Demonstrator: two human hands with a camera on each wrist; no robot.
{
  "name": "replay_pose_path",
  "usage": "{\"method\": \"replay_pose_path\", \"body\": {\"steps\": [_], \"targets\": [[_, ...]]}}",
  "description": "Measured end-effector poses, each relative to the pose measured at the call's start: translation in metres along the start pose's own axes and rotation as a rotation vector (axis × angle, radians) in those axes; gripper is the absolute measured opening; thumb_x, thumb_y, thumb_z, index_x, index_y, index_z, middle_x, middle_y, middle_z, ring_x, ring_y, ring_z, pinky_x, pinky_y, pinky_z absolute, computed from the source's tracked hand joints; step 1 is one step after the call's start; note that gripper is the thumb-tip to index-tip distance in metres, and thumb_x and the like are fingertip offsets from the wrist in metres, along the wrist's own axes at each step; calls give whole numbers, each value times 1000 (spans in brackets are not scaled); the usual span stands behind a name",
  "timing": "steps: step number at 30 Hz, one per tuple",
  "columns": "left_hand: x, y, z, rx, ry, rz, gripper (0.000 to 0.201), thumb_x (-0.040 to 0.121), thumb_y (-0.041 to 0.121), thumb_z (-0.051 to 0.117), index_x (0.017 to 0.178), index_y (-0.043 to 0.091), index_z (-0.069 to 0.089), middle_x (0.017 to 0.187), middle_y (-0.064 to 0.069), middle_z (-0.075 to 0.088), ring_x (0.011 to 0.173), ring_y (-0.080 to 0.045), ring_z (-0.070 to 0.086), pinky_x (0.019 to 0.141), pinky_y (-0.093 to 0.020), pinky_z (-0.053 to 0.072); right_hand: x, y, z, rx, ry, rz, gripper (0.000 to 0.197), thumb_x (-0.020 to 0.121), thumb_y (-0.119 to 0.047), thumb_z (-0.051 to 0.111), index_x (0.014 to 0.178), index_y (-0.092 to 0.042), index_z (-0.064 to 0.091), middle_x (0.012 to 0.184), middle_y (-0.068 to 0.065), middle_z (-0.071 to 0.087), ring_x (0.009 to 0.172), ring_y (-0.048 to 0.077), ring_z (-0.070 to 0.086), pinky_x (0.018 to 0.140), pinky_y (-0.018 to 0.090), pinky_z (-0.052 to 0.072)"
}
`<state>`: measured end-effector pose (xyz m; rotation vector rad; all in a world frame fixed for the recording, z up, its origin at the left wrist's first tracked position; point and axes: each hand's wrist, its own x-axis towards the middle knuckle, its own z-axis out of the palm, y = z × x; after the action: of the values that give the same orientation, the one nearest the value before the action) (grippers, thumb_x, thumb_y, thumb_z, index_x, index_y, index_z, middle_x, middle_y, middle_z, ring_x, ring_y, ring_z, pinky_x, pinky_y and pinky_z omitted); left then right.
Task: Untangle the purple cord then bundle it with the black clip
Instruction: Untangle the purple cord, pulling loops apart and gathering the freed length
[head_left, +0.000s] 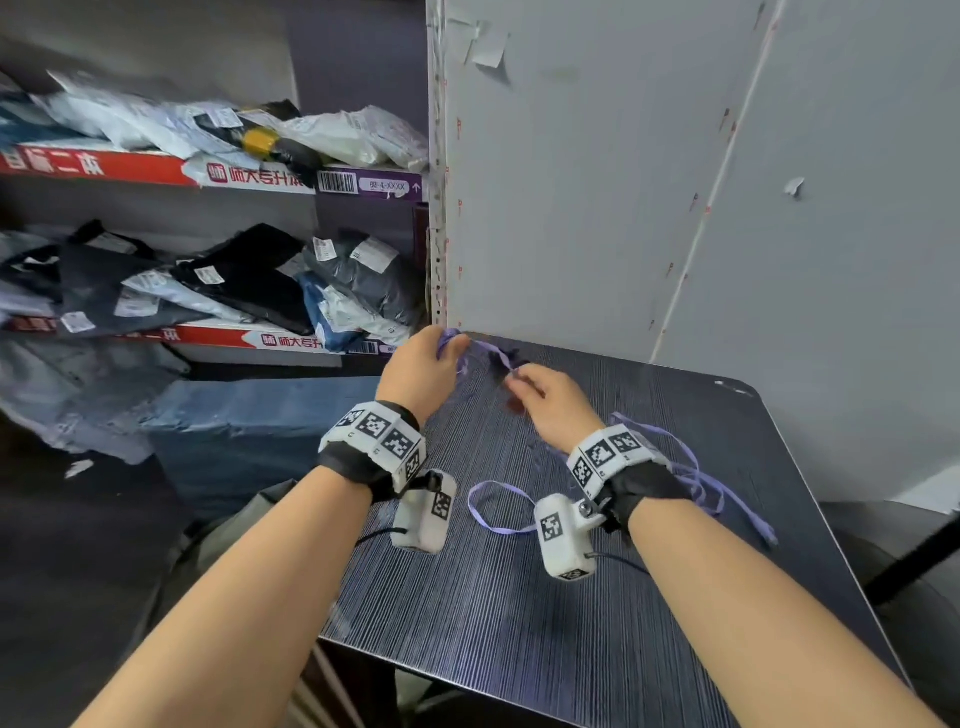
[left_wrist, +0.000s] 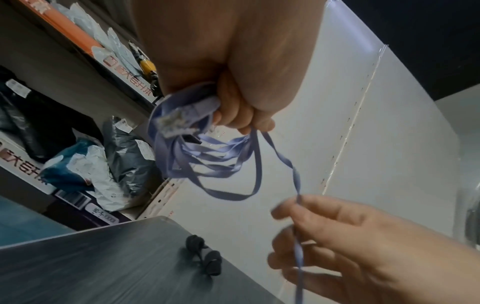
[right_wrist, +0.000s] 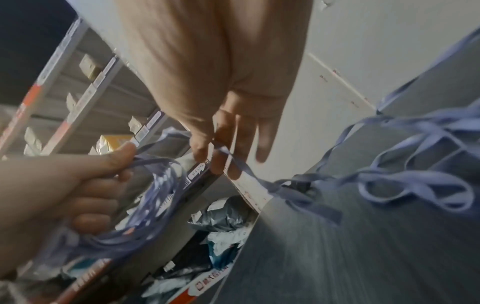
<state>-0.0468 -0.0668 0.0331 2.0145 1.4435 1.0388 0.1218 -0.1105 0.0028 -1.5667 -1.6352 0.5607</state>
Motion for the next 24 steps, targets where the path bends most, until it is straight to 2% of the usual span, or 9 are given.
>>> {"method": "replay_pose_path", "body": {"steps": [5,7,10,13,14,17,21,23,24], "targets": [[0,-8,7,122,-87,-14,27,98,36,44,83,15,50,78,-5,57,84,-31,57,67,-32,36,13,18,-3,-606,65,25,22,95,-27,50,107,-23,69,107,4,51,106,27,42,89,36,39],[-1,-6,12,137,-102,1,28,98,36,43,96,11,55,92,-10,62,92,-32,59,68,-31,37,20,16,-4,-548,64,73,23,96,-16,48,107,-16,69,111,10,50,104,29,50,82,34,42],[1,-5,16,138,-121,8,31,98,37,44,75,16,42,73,0,51,86,-32,58,63,-30,33,27,13,-3,-297,192,132,24,96,-10,46,99,-11,69,107,13,51,92,30,59,79,34,48],[7,-5,18,148,-121,5,29,98,38,43,79,16,42,74,-1,49,80,-30,55,63,-31,34,28,8,4,89,302,172,23,96,-7,44,88,-11,65,102,14,57,68,26,65,58,32,59],[8,-6,18,151,-117,2,29,98,38,42,79,16,42,73,-1,48,78,-28,53,64,-31,34,28,5,6,200,297,195,22,96,-4,43,88,-11,63,100,14,60,64,24,64,57,30,59],[10,-6,18,139,-106,-4,30,98,37,42,76,16,41,70,-1,47,81,-30,53,65,-31,32,32,3,7,271,355,180,24,93,0,44,97,-9,66,100,15,67,72,18,64,69,26,56],[13,-7,16,111,-95,-13,32,98,37,42,106,10,57,98,-14,63,95,-32,58,71,-30,35,28,5,-1,-9,272,47,24,85,0,51,96,-12,67,106,7,61,92,15,57,84,19,40],[15,-8,14,113,-80,-11,31,98,38,42,106,13,58,88,-8,58,88,-27,56,69,-29,35,23,7,-5,-215,152,-16,10,85,-16,60,92,-16,67,107,2,57,97,14,51,93,19,29],[15,-8,14,123,-77,-7,30,98,38,42,104,13,58,84,-4,56,84,-25,55,68,-29,35,21,9,-5,-334,98,-38,11,86,-29,61,87,-18,66,104,0,58,99,14,50,104,25,22]]}}
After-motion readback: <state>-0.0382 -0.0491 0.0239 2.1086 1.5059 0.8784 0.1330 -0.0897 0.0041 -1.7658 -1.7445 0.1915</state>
